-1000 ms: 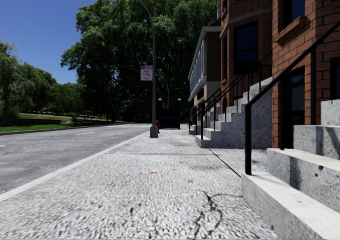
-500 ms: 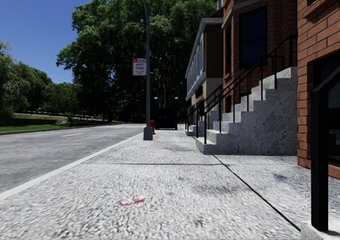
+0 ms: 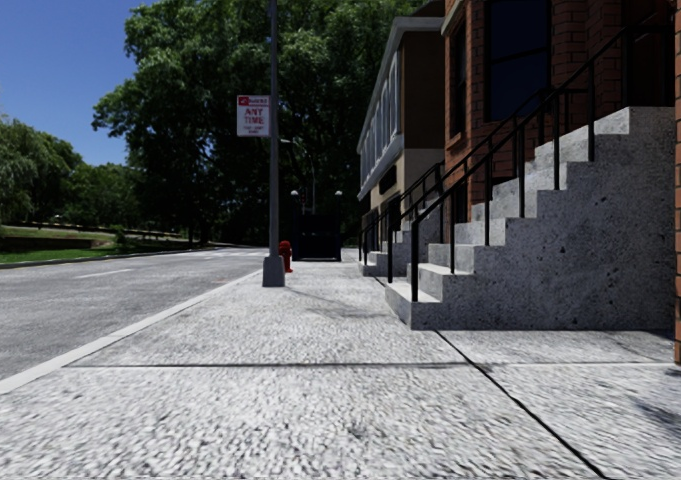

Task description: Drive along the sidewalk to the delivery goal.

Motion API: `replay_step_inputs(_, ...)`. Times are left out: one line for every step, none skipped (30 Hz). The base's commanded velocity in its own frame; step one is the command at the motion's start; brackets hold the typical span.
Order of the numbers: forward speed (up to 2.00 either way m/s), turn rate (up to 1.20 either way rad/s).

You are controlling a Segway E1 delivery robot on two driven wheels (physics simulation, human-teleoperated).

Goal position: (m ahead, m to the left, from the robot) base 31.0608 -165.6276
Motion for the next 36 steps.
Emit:
replay_step_inputs(2.00, 0.00)
replay_step_inputs(2.00, 0.00)
replay_step_inputs(2.00, 0.00)
replay_step_inputs(2.00, 0.00)
replay_step_inputs(2.00, 0.00)
replay_step_inputs(2.00, 0.00)
replay_step_inputs(2.00, 0.00)
replay_step_inputs(2.00, 0.00)
replay_step_inputs(2.00, 0.00)
replay_step_inputs(2.00, 0.00)
replay_step_inputs(2.00, 0.00)
replay_step_inputs(2.00, 0.00)
replay_step_inputs(2.00, 0.00)
replay_step_inputs(2.00, 0.00)
replay_step_inputs(2.00, 0.00)
replay_step_inputs(2.00, 0.00)
replay_step_inputs(2.00, 0.00)
replay_step_inputs(2.00, 0.00)
replay_step_inputs(2.00, 0.00)
replay_step_inputs(2.00, 0.00)
replay_step_inputs(2.00, 0.00)
replay_step_inputs(2.00, 0.00)
replay_step_inputs(2.00, 0.00)
replay_step_inputs(2.00, 0.00)
replay_step_inputs(2.00, 0.00)
replay_step_inputs(2.00, 0.00)
replay_step_inputs(2.00, 0.00)
replay_step_inputs(2.00, 0.00)
replay_step_inputs(2.00, 0.00)
replay_step_inputs(2.00, 0.00)
replay_step_inputs(2.00, 0.00)
replay_step_inputs(2.00, 0.00)
replay_step_inputs(2.00, 0.00)
replay_step_inputs(2.00, 0.00)
replay_step_inputs(2.00, 0.00)
replay_step_inputs(2.00, 0.00)
